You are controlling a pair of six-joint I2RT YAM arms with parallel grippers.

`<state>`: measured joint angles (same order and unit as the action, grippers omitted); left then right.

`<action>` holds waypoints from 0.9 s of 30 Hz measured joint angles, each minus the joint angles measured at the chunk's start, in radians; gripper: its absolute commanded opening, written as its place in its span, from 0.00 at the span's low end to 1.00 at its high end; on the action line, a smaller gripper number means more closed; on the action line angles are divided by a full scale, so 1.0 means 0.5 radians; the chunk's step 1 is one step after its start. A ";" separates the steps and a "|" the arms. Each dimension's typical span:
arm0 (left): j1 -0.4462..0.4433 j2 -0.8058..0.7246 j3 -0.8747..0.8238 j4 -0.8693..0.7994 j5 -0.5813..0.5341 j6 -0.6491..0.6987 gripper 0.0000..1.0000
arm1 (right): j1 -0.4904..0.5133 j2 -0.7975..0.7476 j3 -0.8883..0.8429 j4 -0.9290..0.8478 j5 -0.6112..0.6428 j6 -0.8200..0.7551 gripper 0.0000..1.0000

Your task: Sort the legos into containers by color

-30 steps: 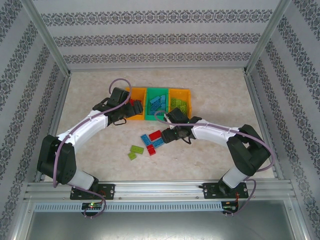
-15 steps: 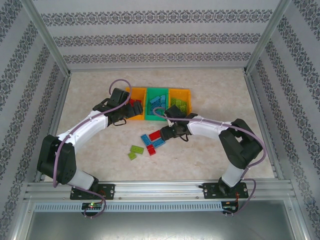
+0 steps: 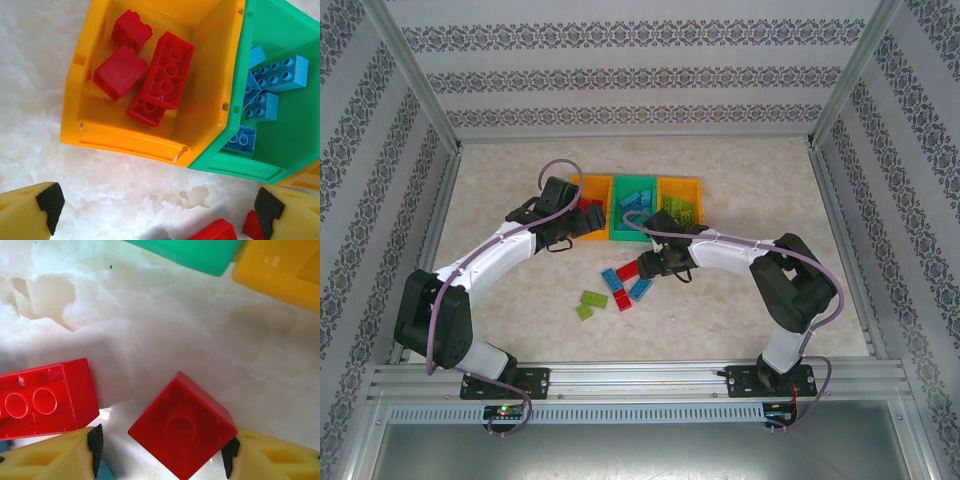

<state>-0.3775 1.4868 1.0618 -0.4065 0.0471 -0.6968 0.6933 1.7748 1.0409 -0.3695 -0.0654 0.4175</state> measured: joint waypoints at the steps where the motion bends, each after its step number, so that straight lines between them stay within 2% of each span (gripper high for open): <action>1: 0.000 0.000 -0.002 0.001 0.000 0.001 0.99 | 0.006 0.009 0.008 -0.001 0.000 0.007 0.65; 15: 0.000 0.000 -0.031 0.001 -0.014 0.002 0.99 | 0.010 0.089 0.078 -0.046 0.047 0.097 0.57; 27: 0.003 -0.001 -0.053 0.001 -0.045 0.020 0.99 | 0.010 0.166 0.198 -0.199 0.102 0.251 0.42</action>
<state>-0.3759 1.4864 1.0355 -0.4061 0.0246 -0.6868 0.6983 1.8576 1.1400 -0.4690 -0.0143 0.5430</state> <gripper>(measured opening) 0.994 0.453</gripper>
